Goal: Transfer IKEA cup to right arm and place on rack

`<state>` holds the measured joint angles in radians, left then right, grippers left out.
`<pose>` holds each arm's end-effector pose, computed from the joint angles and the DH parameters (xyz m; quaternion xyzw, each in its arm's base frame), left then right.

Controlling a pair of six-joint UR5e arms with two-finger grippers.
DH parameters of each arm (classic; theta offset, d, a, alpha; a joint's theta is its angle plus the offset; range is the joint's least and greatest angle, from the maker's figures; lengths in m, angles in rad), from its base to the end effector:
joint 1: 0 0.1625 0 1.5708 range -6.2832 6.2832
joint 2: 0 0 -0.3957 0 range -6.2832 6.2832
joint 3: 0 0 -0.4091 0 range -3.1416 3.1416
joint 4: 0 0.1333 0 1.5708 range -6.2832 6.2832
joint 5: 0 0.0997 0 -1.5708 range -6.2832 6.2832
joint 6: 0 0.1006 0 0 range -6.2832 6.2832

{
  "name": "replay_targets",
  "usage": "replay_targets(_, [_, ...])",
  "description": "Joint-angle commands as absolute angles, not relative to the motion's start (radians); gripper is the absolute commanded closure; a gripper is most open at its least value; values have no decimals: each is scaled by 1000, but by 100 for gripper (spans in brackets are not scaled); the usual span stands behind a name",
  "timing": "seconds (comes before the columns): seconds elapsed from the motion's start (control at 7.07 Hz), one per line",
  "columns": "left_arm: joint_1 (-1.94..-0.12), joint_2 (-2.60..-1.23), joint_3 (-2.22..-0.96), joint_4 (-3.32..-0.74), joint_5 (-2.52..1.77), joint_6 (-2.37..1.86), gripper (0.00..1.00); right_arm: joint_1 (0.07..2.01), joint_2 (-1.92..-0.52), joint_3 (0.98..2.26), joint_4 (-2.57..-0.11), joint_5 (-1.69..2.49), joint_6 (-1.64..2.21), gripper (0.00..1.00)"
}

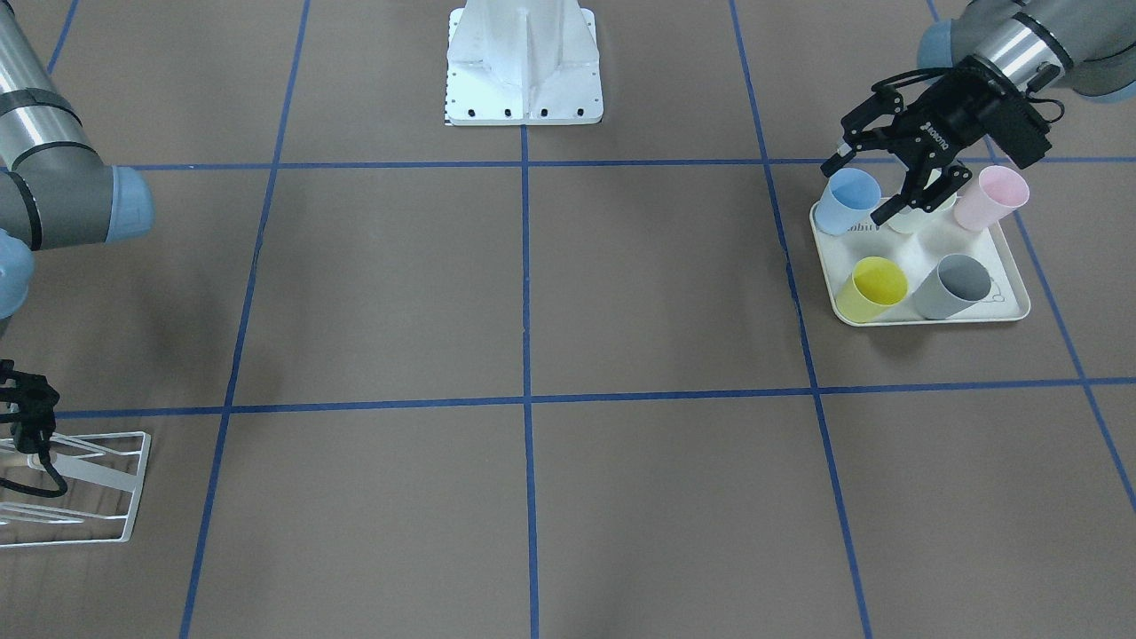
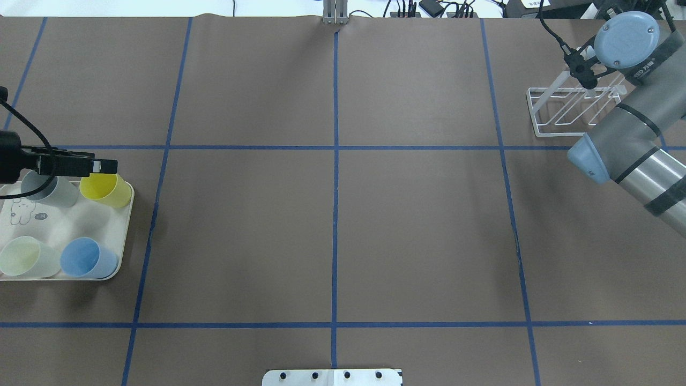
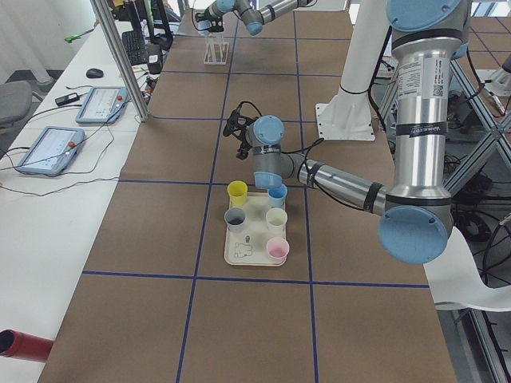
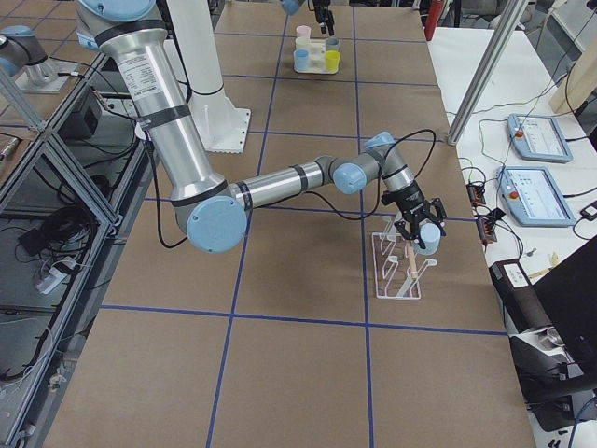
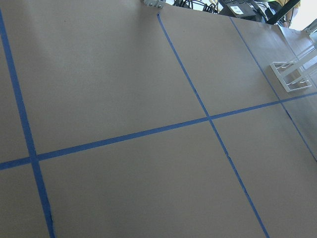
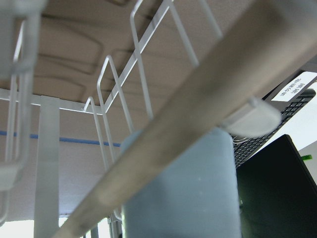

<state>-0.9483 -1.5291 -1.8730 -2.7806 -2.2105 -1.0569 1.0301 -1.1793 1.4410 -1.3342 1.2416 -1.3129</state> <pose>0.2140 -0.4238 0.3614 0.2515 0.6297 0.0542 0.7330 -0.2075 -0.6677 0.4584 0.1655 0.2387 -0.7403 0.6063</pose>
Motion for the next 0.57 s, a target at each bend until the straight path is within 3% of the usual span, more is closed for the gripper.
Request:
replay_targets(0.0, [-948,-1529,-1875,-2781,-2210,-1057,0,1029,-1178,1450,-1333,1241,-1312,1])
replay_targets(0.42, [-950,-1528,-1878,-2781,-2210,-1057,0,1038,-1177,1524,-1344,1247,-1312,1])
